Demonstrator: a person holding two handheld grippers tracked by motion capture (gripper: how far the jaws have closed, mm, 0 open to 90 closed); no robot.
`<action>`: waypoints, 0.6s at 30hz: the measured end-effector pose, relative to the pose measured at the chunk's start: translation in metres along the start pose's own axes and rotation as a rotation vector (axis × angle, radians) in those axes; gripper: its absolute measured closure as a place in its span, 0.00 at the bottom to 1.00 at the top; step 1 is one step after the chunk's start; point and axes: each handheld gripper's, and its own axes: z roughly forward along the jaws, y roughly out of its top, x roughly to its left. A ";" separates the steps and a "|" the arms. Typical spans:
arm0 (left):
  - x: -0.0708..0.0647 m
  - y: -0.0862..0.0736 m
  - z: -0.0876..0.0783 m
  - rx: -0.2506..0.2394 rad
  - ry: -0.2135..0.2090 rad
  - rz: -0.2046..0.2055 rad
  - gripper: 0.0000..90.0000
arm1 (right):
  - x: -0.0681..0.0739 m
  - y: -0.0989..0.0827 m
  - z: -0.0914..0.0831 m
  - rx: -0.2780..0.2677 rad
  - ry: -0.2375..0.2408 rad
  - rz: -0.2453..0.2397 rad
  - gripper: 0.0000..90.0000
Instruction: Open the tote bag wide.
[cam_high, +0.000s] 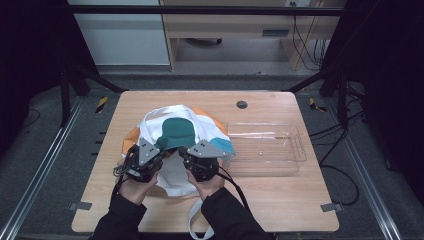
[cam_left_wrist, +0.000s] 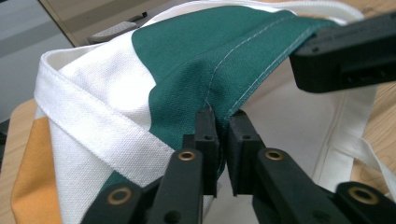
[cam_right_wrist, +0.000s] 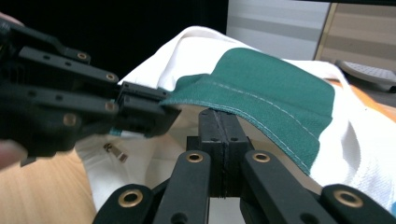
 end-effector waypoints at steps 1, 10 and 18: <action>0.001 0.000 -0.001 -0.001 -0.003 -0.008 0.96 | 0.000 -0.002 0.000 0.003 0.001 -0.001 1.00; 0.003 0.000 -0.003 -0.013 -0.014 -0.036 0.97 | -0.003 -0.013 -0.005 0.033 0.008 -0.020 1.00; 0.004 0.000 -0.005 -0.024 -0.020 -0.047 0.97 | -0.008 -0.032 -0.007 0.055 -0.004 -0.042 0.98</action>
